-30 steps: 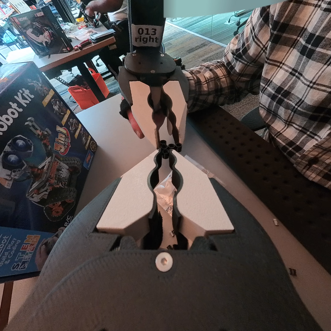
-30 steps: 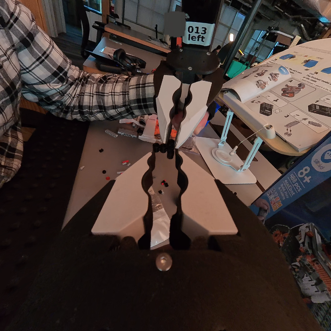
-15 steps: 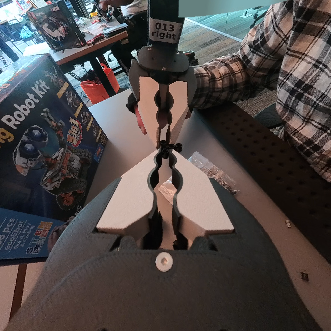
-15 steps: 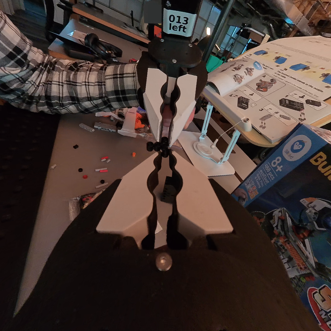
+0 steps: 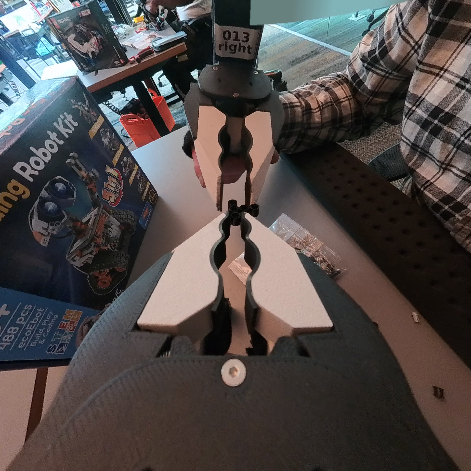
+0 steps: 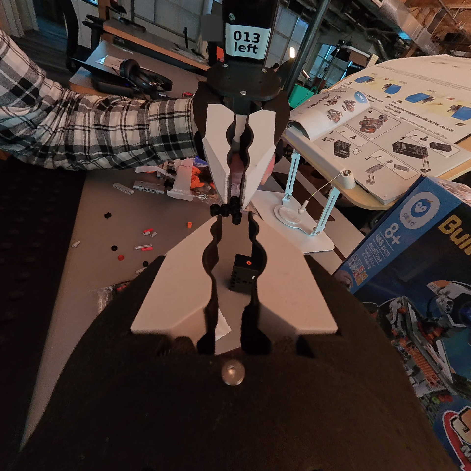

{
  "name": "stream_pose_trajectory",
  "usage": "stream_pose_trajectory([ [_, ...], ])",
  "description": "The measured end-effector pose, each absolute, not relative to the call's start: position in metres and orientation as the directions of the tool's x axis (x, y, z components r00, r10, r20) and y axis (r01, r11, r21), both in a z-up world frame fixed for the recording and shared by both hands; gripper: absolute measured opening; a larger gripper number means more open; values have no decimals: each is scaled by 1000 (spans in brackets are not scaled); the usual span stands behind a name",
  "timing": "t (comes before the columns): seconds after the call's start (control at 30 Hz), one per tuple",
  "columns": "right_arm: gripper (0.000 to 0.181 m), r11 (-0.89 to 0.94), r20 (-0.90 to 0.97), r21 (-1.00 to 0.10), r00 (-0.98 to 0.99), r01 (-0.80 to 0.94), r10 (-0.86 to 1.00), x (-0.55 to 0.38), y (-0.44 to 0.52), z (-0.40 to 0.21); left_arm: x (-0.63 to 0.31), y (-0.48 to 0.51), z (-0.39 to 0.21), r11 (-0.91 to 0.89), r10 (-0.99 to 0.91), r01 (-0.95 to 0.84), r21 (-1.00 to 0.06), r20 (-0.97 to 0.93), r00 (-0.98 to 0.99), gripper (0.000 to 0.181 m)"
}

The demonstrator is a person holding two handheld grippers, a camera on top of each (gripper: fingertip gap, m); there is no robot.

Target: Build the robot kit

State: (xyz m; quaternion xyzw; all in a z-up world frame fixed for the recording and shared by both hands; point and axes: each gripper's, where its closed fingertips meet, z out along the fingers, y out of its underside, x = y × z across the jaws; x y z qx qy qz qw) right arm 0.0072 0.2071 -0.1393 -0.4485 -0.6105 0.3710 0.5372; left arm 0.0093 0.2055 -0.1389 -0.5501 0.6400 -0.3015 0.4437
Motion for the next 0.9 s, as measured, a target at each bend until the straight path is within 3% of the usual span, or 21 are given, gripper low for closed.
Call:
stream_pose_trajectory([
  [0.33, 17, 339, 340, -928, -19, 156, 940, 7, 206, -140, 9, 205, -139, 229, -966, -454, -861, -257, 0, 5],
  [0.47, 6, 353, 359, -919, 4, 175, 933, 6, 210, -141, 8, 207, -141, 231, -965, -467, -854, -263, 5, 5],
  [0.6, 5, 355, 369, -911, 33, 210, 929, 4, 216, -145, 7, 213, -145, 229, -960, -490, -841, -277, 27, 5],
  [0.9, 5, 331, 431, -847, 171, 417, 886, -11, 275, -152, -18, 279, -159, 105, -907, -511, -853, -292, 303, 5],
])
